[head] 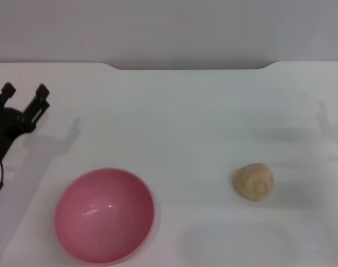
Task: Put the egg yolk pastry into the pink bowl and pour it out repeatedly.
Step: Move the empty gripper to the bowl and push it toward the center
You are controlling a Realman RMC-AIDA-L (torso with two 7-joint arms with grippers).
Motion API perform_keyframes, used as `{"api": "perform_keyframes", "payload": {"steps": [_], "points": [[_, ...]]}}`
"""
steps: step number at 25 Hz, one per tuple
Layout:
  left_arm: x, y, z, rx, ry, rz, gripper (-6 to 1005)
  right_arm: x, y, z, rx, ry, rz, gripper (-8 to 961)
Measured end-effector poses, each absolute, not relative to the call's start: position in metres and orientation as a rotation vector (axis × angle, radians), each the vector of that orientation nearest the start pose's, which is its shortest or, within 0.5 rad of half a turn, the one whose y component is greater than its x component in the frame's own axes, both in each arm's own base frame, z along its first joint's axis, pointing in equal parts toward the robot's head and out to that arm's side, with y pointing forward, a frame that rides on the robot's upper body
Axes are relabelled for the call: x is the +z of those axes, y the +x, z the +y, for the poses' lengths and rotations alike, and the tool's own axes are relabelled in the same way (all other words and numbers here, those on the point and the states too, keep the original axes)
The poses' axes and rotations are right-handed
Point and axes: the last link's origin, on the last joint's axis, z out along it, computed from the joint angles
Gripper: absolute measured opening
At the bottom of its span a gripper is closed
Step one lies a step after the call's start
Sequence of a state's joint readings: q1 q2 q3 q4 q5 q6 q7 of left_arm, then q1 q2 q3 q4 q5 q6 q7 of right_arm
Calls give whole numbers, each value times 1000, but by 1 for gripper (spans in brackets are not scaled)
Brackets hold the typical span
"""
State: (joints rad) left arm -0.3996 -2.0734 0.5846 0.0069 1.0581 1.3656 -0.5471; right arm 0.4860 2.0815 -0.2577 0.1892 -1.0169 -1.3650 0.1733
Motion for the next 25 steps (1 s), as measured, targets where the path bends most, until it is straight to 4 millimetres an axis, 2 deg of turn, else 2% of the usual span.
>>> {"api": "perform_keyframes", "payload": {"steps": [6,8,13,15,16,19,23,24,25], "points": [[11,-338,335,-941,-1739,-801,799,-10,332,314,793,-1439,618,605],[18,-332,356,-919,-1814,-911,799,-11,332,314,789,-1441,622,603],[31,-305,389,-777,-2010,-1088,799,-12,333,314,782,-1444,630,600],[53,-282,396,-706,-2114,-1163,799,-12,333,315,782,-1446,630,599],[53,-282,396,-706,-2114,-1163,799,-12,333,315,782,-1446,630,598],[76,-273,391,-602,-2152,-1261,799,-12,333,315,782,-1447,630,596],[103,-263,370,-365,-2220,-1340,799,-12,333,315,781,-1447,631,593],[103,-263,370,-365,-2220,-1340,799,-12,333,315,781,-1447,631,593],[116,-255,350,-161,-2270,-1364,799,-12,333,315,781,-1447,632,592]]}}
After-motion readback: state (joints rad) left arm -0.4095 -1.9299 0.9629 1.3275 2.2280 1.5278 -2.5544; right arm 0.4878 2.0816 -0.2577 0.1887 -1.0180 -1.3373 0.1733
